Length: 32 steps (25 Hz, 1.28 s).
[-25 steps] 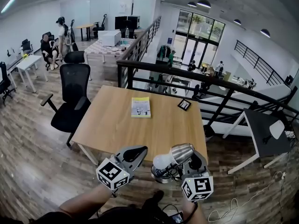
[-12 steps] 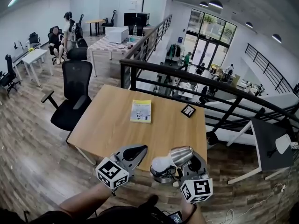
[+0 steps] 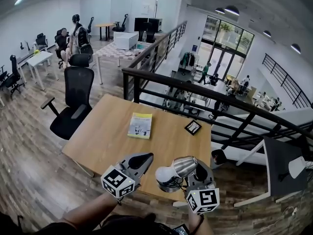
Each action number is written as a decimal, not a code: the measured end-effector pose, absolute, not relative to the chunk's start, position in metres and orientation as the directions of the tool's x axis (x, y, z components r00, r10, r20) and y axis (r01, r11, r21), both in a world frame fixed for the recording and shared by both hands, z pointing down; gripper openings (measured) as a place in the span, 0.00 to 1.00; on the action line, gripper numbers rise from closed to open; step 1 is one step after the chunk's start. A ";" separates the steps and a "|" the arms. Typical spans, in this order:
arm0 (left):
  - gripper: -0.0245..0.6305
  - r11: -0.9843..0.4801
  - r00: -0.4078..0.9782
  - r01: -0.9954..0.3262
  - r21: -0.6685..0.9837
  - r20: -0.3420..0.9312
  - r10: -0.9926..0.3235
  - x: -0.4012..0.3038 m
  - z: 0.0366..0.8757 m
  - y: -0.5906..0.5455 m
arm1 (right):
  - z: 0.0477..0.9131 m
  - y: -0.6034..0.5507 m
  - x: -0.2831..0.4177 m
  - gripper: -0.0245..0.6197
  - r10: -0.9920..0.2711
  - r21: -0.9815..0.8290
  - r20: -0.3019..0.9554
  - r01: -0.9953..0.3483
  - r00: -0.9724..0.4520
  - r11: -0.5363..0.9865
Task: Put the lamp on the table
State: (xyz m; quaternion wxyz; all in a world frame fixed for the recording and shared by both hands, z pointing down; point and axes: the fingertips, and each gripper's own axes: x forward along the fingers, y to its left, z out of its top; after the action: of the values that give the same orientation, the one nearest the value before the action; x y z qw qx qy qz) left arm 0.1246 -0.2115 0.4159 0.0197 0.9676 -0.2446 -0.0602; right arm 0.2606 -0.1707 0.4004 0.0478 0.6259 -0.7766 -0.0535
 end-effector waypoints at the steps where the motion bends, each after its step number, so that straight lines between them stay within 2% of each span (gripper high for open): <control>1: 0.05 -0.877 0.870 -0.476 0.068 -0.108 -0.481 0.132 0.417 -0.216 | 0.402 -0.175 0.269 0.10 -0.976 0.141 0.010 -0.966 -0.216 0.215; 14: 0.05 -0.861 0.857 -0.504 0.070 -0.083 -0.508 0.174 0.423 -0.256 | 0.413 -0.214 0.326 0.10 -0.977 0.116 0.023 -0.970 -0.211 0.212; 32: 0.05 -0.900 0.895 -0.424 0.098 -0.103 -0.433 0.162 0.422 -0.354 | 0.431 -0.286 0.311 0.10 -0.988 0.106 0.069 -0.983 -0.140 0.147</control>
State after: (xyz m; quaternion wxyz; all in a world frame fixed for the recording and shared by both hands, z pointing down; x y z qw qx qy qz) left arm 0.1625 -0.3539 0.4217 0.0366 0.9728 -0.2204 -0.0612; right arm 0.3109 -0.2858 0.4314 0.0606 0.6528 -0.7549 -0.0175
